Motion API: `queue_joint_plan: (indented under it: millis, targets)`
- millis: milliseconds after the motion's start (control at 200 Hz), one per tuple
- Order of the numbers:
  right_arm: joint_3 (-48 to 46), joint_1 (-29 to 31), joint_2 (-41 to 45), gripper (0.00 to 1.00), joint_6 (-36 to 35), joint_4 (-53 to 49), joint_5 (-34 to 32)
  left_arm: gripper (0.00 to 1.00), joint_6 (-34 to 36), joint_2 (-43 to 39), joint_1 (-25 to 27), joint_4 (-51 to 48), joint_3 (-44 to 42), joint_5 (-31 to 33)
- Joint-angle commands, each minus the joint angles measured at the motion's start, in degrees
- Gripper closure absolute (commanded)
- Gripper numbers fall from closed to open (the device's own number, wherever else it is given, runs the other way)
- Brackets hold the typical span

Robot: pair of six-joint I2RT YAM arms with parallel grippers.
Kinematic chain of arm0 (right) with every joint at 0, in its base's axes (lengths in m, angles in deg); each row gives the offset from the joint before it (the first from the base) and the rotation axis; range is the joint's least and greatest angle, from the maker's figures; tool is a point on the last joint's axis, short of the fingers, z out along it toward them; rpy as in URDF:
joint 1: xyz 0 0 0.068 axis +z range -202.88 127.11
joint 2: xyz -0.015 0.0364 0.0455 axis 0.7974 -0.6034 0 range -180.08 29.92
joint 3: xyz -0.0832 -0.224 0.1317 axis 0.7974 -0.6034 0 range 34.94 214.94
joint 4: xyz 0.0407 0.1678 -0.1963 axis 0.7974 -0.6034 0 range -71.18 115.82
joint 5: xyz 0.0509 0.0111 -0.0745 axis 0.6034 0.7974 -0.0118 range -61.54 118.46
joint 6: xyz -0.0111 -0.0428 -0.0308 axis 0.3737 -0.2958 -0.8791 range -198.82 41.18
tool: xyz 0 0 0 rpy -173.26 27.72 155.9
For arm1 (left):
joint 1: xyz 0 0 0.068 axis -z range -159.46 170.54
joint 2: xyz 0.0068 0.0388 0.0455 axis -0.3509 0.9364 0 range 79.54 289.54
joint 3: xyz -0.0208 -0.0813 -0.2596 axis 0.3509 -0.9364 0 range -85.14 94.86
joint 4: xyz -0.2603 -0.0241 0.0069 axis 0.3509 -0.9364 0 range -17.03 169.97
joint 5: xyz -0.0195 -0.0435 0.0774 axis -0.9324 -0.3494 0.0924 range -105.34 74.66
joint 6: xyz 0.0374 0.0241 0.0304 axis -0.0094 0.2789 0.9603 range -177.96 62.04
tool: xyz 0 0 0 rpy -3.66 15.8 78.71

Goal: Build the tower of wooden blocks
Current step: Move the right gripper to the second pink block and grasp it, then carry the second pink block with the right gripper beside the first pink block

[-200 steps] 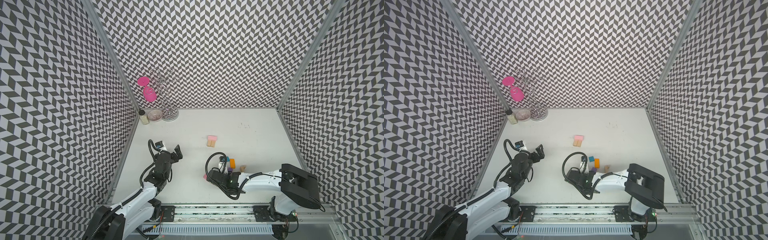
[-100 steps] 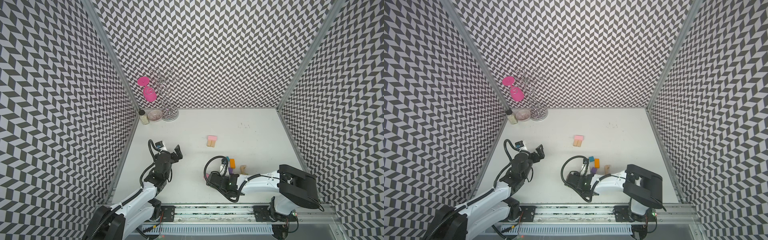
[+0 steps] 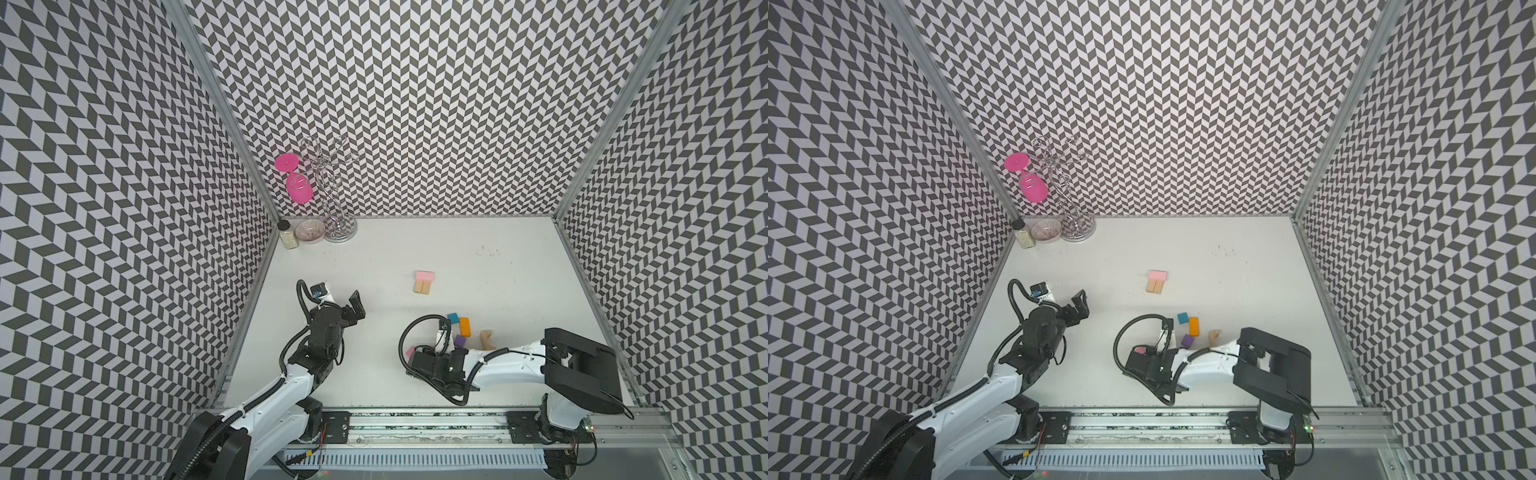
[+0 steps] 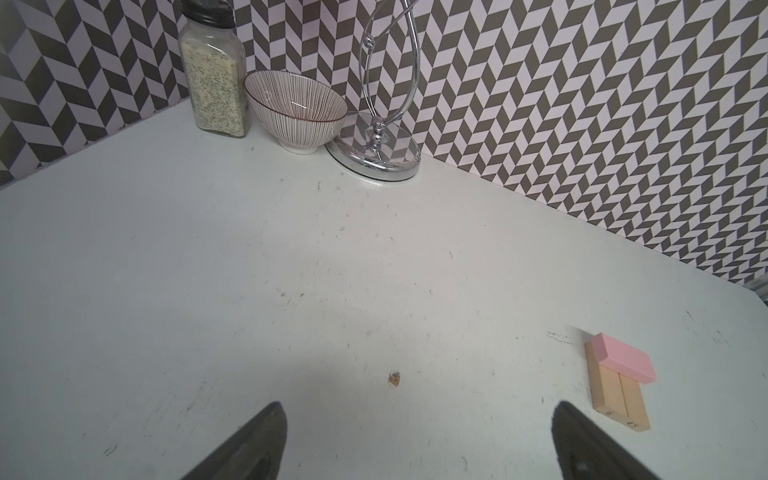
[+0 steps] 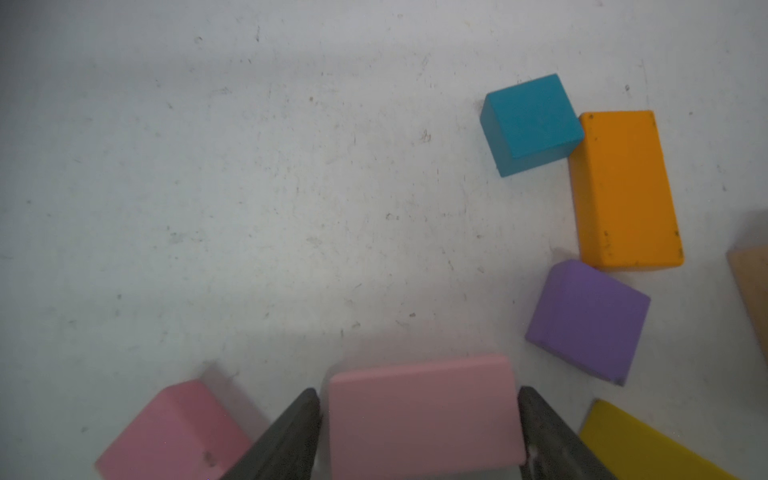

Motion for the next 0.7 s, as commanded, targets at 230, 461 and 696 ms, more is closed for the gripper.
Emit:
queue_joint_plan:
  millis: [230, 461, 696]
  targets:
    - [1.6, 0.0, 0.7, 0.43, 0.1, -1.9, -3.5, 0.00, 0.1, -1.0, 0.0, 0.7, -0.6, -0.3]
    - [6.1, -4.2, 4.4, 0.47, -9.0, 1.5, -8.3, 0.00, 0.2, -1.0, -0.1, 0.8, -0.6, -0.3]
    - [9.0, -13.7, 4.0, 0.50, -19.2, 12.6, -2.3, 0.00, 0.2, -1.0, -0.1, 1.1, -0.7, -0.3]
